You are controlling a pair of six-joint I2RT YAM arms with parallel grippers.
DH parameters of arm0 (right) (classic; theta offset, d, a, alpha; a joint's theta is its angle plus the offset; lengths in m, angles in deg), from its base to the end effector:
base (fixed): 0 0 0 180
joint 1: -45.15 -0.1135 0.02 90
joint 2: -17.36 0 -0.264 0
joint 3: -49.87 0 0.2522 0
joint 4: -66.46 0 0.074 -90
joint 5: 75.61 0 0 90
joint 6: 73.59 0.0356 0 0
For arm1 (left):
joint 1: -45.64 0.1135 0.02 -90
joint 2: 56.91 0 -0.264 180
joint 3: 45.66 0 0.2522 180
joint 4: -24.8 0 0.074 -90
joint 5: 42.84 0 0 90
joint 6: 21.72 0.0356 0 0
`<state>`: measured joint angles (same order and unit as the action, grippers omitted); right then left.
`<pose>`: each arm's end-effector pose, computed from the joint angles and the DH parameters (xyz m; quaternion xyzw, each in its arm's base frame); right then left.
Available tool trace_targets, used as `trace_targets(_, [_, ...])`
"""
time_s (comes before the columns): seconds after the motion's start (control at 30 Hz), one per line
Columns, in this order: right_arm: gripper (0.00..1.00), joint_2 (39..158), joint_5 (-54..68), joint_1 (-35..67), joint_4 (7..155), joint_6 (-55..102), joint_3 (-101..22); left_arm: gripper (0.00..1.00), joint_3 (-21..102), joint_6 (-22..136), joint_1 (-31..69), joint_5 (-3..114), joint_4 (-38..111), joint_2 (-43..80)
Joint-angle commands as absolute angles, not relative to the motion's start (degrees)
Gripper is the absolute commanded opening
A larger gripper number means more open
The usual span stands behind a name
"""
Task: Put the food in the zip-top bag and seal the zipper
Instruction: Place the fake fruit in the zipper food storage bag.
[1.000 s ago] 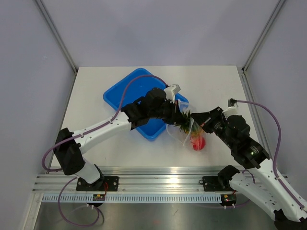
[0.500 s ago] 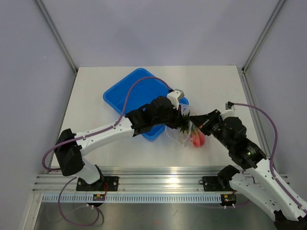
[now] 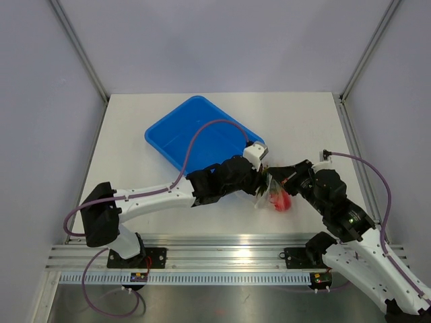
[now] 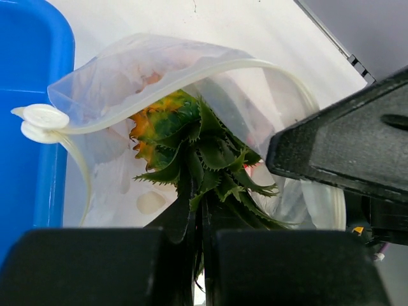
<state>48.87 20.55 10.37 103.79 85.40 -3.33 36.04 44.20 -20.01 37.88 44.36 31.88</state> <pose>0.1127 0.0737 0.3152 0.2650 0.7508 0.4484 0.4062 0.1546 -0.3276 0.2974 0.2613 0.8081 -0.3204 0.4195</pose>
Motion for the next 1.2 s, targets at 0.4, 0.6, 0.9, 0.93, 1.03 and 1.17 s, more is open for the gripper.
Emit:
trace_targets(0.4, [0.0,46.5,21.7,10.0,102.2,87.5,-4.1,0.52,39.6,46.8,-20.9,35.8,50.1,30.3])
trace_targets(0.6, [0.0,45.6,22.6,10.1,103.5,87.3,-4.8,0.71,43.9,48.0,-20.8,38.3,57.4,28.3])
trace_targets(0.9, [0.0,45.2,23.3,10.1,104.6,86.6,-5.7,0.99,46.4,48.0,-20.9,41.1,61.8,24.2])
trace_targets(0.93, [0.0,45.1,23.4,10.1,104.6,86.4,-5.9,0.99,46.4,47.9,-20.8,41.0,62.1,23.8])
trace_targets(1.03, [0.0,45.1,23.4,10.1,105.4,85.2,-7.0,0.79,45.1,47.4,-20.8,40.1,62.1,21.1])
trace_targets(1.17, [0.0,45.1,23.5,10.1,107.5,83.2,-9.1,0.63,42.4,46.5,-20.5,39.2,61.8,18.1])
